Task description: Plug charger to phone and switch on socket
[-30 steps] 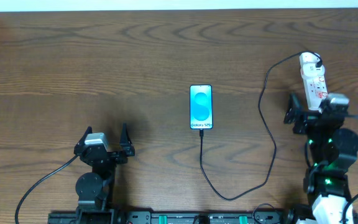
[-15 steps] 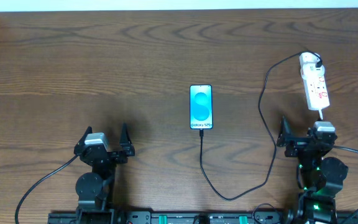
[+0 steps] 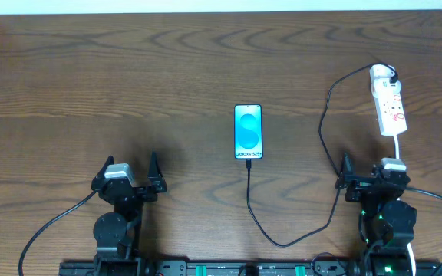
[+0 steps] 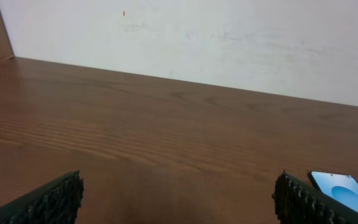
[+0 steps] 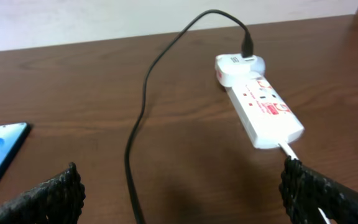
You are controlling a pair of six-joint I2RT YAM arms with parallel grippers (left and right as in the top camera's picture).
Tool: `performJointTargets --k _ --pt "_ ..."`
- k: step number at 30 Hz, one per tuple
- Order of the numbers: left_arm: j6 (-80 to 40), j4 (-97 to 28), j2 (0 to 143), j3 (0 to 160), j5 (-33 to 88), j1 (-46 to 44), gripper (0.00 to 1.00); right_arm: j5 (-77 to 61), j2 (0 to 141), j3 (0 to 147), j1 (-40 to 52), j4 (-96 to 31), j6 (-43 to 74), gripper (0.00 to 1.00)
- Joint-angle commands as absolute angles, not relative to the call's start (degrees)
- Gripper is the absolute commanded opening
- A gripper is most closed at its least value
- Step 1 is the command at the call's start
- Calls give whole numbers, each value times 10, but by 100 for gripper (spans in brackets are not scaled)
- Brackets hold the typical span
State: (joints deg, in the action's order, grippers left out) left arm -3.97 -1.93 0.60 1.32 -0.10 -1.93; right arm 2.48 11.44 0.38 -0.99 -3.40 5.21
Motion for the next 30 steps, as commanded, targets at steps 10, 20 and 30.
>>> performJointTargets --k 10,20,30 --pt "-28 -42 2 2 -5 -17 98 55 3 3 1 -37 55 99" --pt "-28 -42 2 2 -5 -17 98 53 3 3 1 -39 50 99" --pt "-28 -42 2 2 -5 -17 97 24 3 3 1 -41 -18 99"
